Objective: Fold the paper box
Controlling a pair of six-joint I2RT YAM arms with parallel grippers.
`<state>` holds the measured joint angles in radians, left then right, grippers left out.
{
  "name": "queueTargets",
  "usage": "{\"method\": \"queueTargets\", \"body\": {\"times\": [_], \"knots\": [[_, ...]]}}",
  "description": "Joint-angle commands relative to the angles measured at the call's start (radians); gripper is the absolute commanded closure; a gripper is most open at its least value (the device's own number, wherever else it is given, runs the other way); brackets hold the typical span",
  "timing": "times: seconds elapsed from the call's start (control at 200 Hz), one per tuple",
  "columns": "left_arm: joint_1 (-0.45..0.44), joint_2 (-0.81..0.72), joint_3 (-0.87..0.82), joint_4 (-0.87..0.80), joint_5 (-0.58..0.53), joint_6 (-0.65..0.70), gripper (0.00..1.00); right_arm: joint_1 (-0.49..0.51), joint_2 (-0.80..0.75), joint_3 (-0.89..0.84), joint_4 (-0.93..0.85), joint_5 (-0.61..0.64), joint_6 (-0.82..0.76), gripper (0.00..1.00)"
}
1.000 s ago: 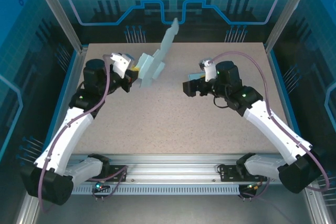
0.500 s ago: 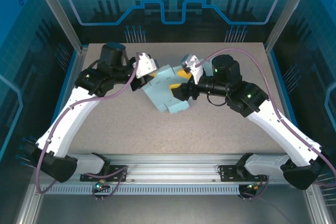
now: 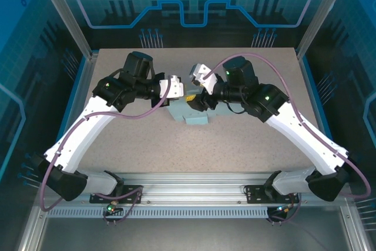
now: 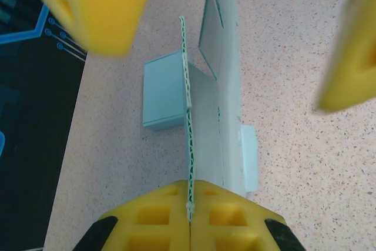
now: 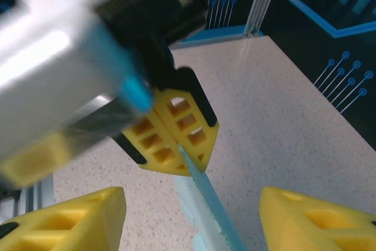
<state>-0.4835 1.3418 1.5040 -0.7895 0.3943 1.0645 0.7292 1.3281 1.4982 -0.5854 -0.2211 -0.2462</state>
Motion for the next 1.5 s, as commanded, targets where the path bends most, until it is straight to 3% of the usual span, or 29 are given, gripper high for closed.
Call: {"method": "queueTargets", "body": {"times": [0.0, 0.075, 0.32, 0.405, 0.48, 0.495, 0.54, 0.56, 0.65, 0.865, 1.031, 1.266, 1.496], "knots": [[-0.010, -0.019, 0.003, -0.001, 0.063, 0.057, 1.00, -0.026, 0.014, 0.032, -0.048, -0.069, -0.056, 0.40], [-0.010, -0.024, -0.007, 0.006, 0.081, 0.064, 1.00, -0.033, 0.027, 0.027, -0.050, -0.083, -0.064, 0.44], [-0.009, -0.048, -0.036, 0.046, 0.132, 0.061, 1.00, -0.069, 0.063, 0.012, -0.045, -0.119, -0.043, 0.76], [-0.009, -0.056, -0.048, 0.075, 0.136, 0.035, 1.00, -0.077, 0.053, -0.009, -0.025, -0.128, -0.033, 1.00], [-0.006, -0.059, -0.048, 0.112, 0.131, -0.040, 1.00, -0.084, 0.032, -0.036, 0.002, -0.120, -0.019, 1.00], [-0.004, -0.059, -0.049, 0.123, 0.129, -0.059, 0.94, -0.086, 0.026, -0.042, 0.011, -0.120, -0.014, 1.00], [0.010, -0.065, -0.055, 0.156, 0.135, -0.124, 0.51, -0.094, 0.005, -0.066, 0.038, -0.113, 0.002, 1.00], [0.021, -0.069, -0.060, 0.172, 0.143, -0.152, 0.39, -0.099, -0.004, -0.075, 0.049, -0.109, 0.009, 1.00], [0.093, -0.120, -0.137, 0.293, 0.206, -0.286, 0.28, -0.118, -0.052, -0.126, 0.104, -0.093, 0.053, 1.00], [0.273, -0.300, -0.532, 0.798, 0.399, -0.629, 0.25, -0.146, -0.216, -0.294, 0.280, -0.093, 0.178, 1.00], [0.296, -0.302, -0.716, 1.017, 0.497, -0.715, 0.27, -0.151, -0.314, -0.362, 0.363, -0.108, 0.237, 1.00], [0.296, -0.195, -0.728, 1.113, 0.591, -0.742, 0.28, -0.153, -0.352, -0.387, 0.420, -0.145, 0.291, 1.00], [0.296, -0.143, -0.714, 1.068, 0.629, -0.719, 0.39, -0.152, -0.357, -0.403, 0.450, -0.133, 0.311, 1.00]]}}
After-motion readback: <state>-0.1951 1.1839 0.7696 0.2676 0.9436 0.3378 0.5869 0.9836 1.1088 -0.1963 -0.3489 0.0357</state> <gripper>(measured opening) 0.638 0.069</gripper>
